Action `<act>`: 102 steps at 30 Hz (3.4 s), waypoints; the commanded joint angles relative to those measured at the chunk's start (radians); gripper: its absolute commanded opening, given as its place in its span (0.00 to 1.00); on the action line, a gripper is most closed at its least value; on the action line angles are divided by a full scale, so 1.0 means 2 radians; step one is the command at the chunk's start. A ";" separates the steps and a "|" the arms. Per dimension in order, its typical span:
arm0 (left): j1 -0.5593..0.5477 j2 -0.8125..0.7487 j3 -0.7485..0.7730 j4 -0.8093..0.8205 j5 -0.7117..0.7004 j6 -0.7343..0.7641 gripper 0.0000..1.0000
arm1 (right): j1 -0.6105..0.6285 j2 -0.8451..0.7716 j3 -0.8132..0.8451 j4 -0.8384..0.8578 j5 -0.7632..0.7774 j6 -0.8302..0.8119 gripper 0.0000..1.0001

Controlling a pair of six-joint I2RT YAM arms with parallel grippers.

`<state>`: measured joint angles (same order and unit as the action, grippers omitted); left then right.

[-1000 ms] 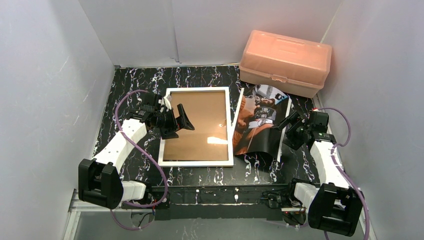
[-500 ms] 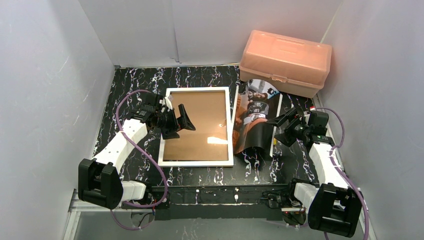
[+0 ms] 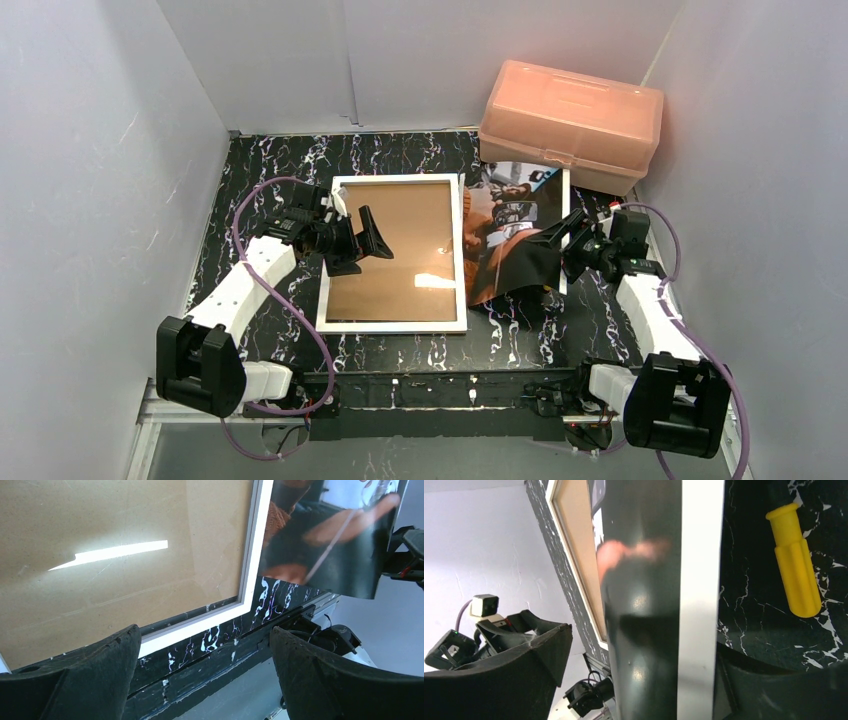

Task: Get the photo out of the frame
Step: Pick up the photo at the center of the board, then place the photo in the photo frame.

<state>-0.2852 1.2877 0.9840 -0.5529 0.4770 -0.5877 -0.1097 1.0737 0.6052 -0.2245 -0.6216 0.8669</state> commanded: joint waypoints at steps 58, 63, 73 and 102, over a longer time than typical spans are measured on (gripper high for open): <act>-0.015 -0.149 0.105 -0.177 -0.410 -0.088 0.99 | 0.333 0.201 0.515 0.042 0.097 0.075 0.01; -0.013 -0.185 0.104 -0.186 -0.465 -0.084 0.98 | 0.355 0.221 0.526 0.099 0.090 0.087 0.01; -0.014 -0.189 0.115 -0.180 -0.455 -0.009 0.99 | 0.360 0.119 0.238 0.163 0.113 0.146 0.01; -0.013 -0.117 0.090 -0.167 -0.280 0.037 0.99 | 0.400 0.156 0.129 -0.050 0.235 -0.006 0.83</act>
<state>-0.3099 1.0458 1.1584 -0.8680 -0.1719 -0.5373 0.6895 1.4021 0.7631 -0.1936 -0.2497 0.9451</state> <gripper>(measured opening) 0.984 0.745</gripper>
